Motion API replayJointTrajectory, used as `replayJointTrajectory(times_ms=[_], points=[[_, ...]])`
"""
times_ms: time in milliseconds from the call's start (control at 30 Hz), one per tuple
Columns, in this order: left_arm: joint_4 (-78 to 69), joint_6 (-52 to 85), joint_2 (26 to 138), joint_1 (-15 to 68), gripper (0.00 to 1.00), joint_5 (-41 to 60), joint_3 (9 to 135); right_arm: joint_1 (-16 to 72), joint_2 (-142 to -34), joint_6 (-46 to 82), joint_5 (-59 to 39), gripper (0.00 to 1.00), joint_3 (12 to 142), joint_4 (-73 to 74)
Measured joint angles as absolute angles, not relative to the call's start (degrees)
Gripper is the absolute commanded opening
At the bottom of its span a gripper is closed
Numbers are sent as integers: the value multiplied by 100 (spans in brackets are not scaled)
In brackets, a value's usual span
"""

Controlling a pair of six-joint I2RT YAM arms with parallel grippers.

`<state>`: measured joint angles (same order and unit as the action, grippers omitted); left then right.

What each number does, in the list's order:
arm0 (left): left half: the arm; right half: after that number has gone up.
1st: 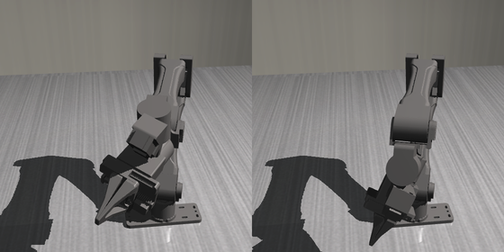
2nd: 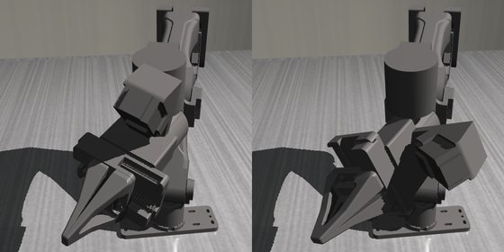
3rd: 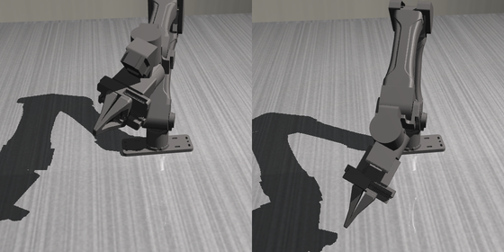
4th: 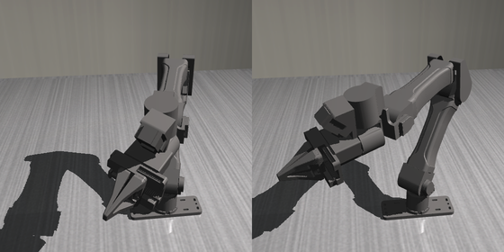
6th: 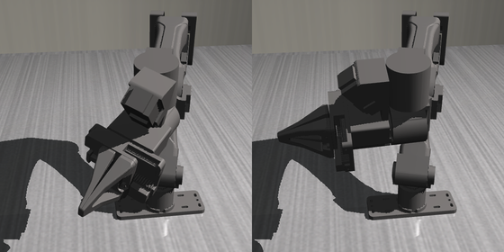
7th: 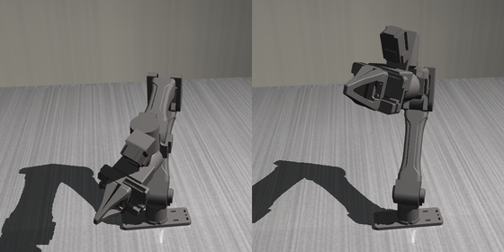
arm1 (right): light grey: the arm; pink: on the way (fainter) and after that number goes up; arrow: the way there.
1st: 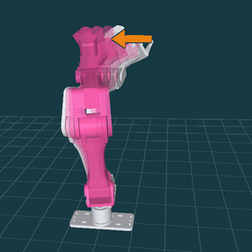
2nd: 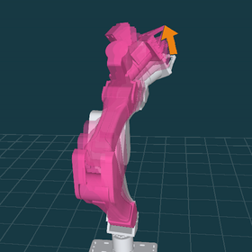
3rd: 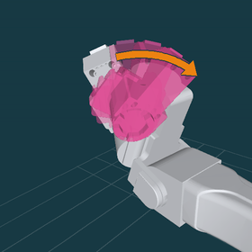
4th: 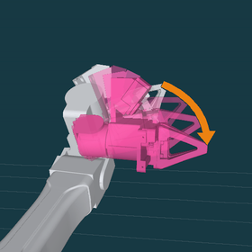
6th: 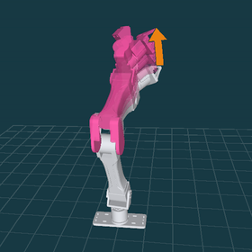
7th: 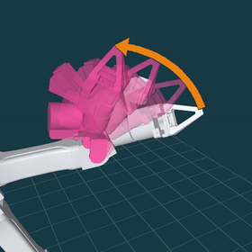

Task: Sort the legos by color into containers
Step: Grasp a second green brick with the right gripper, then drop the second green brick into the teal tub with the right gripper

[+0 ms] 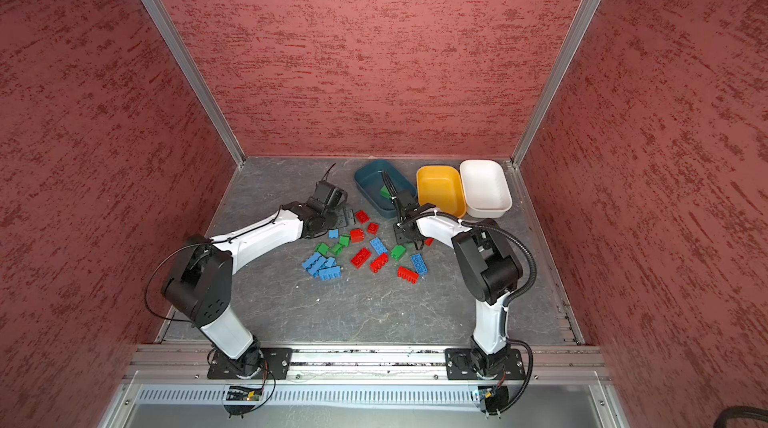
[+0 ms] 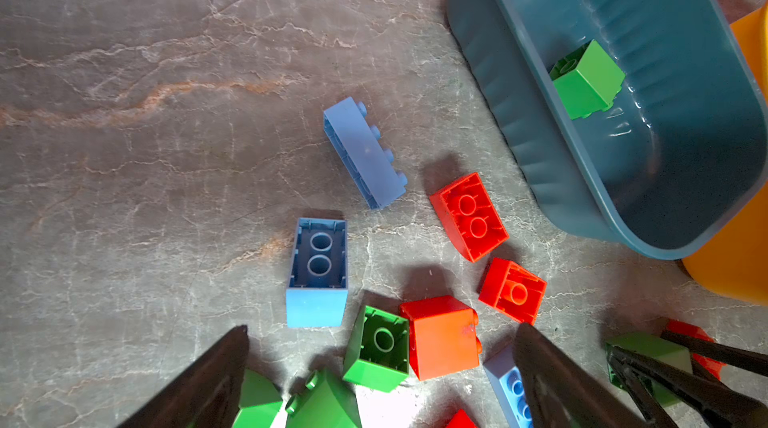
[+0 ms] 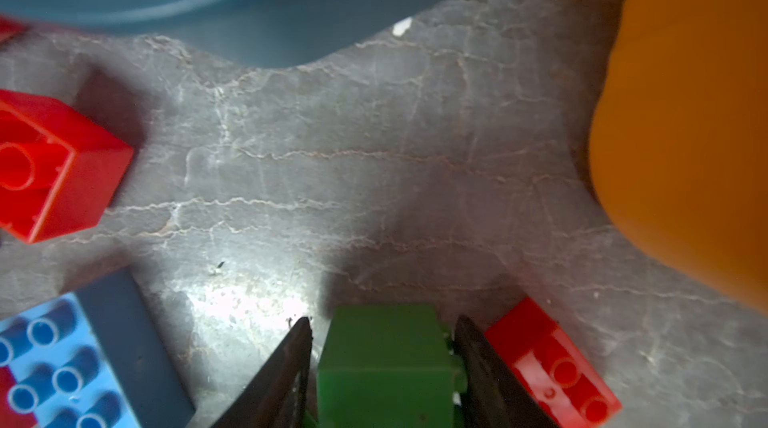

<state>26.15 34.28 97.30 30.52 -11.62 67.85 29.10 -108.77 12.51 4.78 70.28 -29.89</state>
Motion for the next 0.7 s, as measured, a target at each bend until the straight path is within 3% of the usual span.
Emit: replayJointTrajectory(times_ms=[300, 533, 700], points=[[2600, 3422, 9725, 3092, 99, -1157, 6785, 2921, -10536, 1192, 517, 35, 6757, -2794], [2523, 3472, 9708, 3183, 99, -1074, 6783, 2921, -9795, 1149, 388, 32, 6648, -2156], [2482, 3603, 9706, 3183, 99, -1063, 6781, 2921, -10079, 1153, 346, 32, 7247, -1828]])
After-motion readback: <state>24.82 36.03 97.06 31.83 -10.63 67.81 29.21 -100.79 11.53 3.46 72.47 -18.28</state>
